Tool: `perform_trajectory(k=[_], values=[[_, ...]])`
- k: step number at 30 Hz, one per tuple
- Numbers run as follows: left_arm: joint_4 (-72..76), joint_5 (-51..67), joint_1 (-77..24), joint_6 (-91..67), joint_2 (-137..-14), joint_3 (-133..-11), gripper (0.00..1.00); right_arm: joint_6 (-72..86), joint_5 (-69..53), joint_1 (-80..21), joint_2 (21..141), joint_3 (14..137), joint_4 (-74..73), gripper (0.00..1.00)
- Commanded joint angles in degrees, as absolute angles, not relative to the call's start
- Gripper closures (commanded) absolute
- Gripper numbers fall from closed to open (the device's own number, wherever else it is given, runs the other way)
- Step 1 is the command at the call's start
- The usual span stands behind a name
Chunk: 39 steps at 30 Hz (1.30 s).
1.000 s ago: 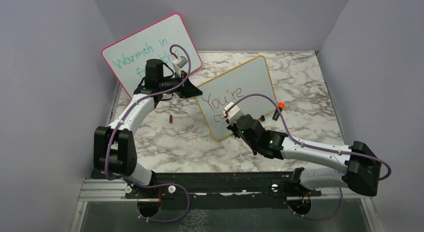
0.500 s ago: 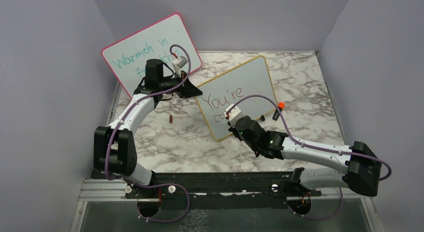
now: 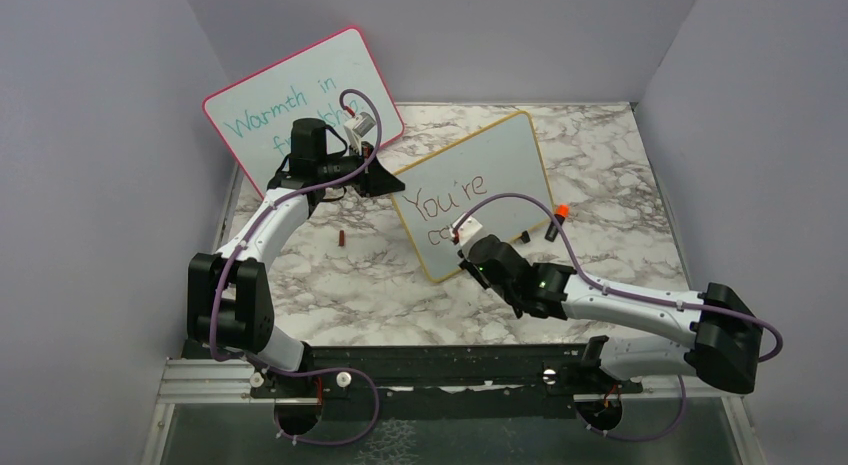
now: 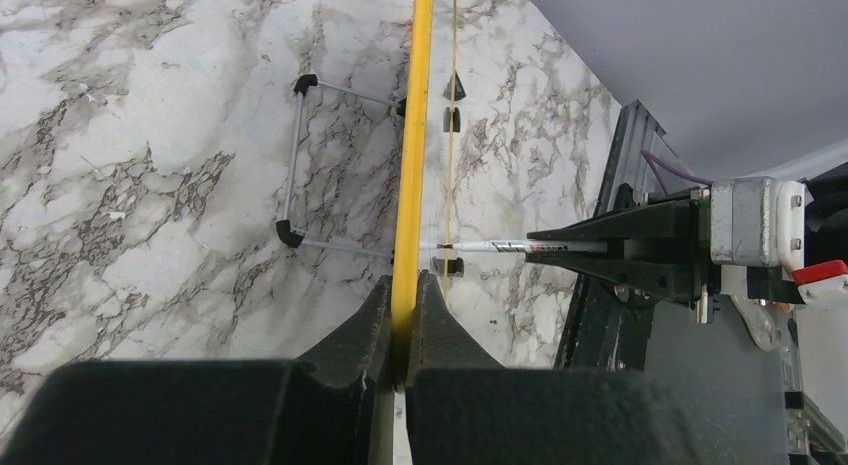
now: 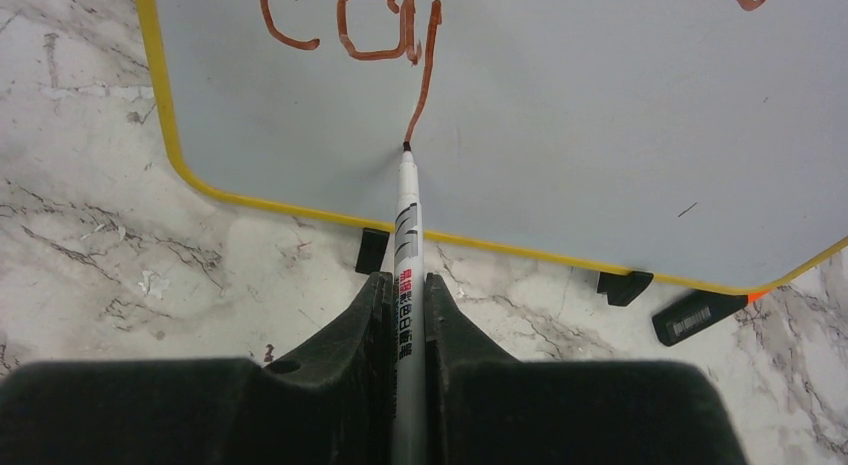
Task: Write a sentence on the whiteboard
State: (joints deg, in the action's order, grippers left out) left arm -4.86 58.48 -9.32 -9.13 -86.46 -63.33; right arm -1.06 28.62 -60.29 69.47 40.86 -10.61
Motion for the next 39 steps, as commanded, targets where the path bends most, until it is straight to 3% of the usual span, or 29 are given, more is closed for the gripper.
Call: perform_trajectory(k=[1,17,39], values=[[-9.9,54.7,-8.9,-5.6,-88.0,-61.5,1.0,-1.2,28.5,-60.1,67.3,41.3,-9.2,0.99],[-9.9,54.9,-9.0,-5.7,-88.2,-61.5,1.0,-6.3,30.8,-59.5,68.4,41.9,1.8,0.99],[-9.9,55.1,-9.0,-5.7,-88.3,-61.6,1.0,-5.4,34.0,-57.7,69.2,41.6,1.8,0.99]])
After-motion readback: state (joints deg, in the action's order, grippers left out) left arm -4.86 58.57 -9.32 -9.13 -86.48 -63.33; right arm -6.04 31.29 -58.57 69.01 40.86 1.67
